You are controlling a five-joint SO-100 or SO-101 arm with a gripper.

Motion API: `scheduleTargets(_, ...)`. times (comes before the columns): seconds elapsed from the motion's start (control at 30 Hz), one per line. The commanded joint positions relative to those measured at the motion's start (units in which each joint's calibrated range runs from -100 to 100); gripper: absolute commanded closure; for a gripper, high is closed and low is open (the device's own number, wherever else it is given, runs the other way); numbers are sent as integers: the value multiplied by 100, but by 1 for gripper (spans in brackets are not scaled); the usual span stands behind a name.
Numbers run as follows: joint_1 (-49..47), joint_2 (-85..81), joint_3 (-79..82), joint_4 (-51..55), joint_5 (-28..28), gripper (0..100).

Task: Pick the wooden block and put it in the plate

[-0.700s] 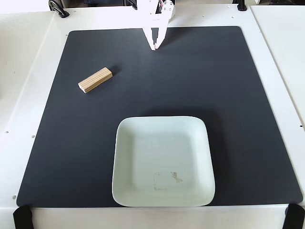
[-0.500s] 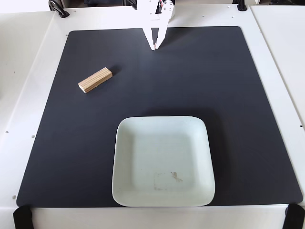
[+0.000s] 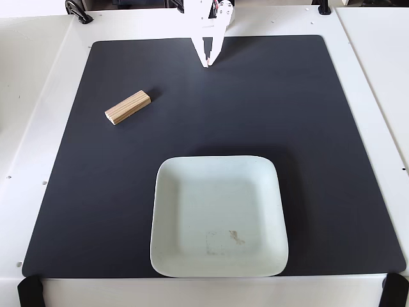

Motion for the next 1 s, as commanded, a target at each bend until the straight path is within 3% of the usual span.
scheduleTargets(0.0, -24, 33, 43, 30, -11, 99)
scheduleTargets(0.97, -24, 33, 43, 30, 0, 99)
